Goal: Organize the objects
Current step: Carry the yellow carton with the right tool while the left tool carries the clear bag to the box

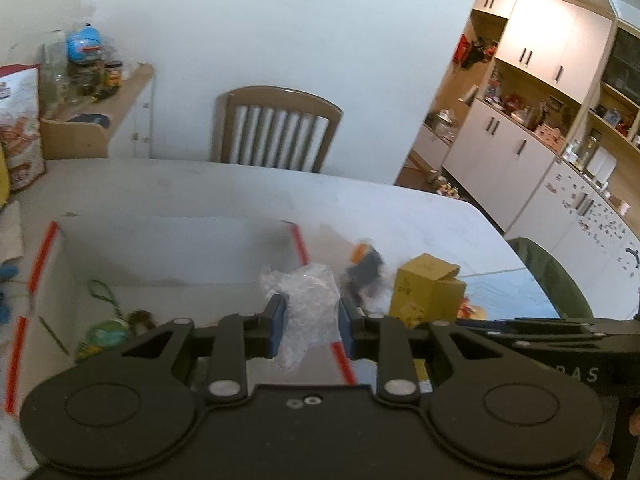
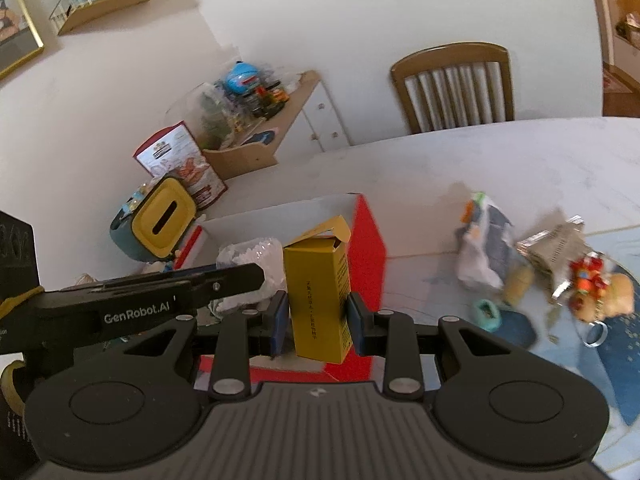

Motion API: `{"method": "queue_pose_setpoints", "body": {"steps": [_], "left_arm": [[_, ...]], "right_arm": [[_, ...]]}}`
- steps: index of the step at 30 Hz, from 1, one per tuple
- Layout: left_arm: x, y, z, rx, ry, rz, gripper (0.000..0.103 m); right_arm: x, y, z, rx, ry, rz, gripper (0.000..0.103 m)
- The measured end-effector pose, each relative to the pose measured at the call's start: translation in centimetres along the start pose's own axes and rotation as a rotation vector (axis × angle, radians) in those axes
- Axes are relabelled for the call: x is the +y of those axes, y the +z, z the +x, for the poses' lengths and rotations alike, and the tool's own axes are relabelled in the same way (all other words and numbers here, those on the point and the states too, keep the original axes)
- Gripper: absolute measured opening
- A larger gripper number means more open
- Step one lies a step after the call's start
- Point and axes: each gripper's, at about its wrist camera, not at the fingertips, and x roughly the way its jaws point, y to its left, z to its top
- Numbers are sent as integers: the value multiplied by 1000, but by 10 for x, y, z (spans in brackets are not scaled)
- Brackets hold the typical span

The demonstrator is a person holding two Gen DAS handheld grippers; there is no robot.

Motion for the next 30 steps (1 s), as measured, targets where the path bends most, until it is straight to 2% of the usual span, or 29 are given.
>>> {"method": "queue_pose_setpoints", "body": {"steps": [9,17,21,30], "left_arm": [[48,15,9,-6,86,13,27],[84,18,31,40,139,11,27],[95,20,45,77,138,12,27],[92,17,79,158,151,114,27]], "right_arm": [[36,7,42,40,-12,-52,31],[53,4,89,112,-60,-102,31],[60,1,114,156,-89,-134,31],[65,-8,153,246,-159,-202,31]]}}
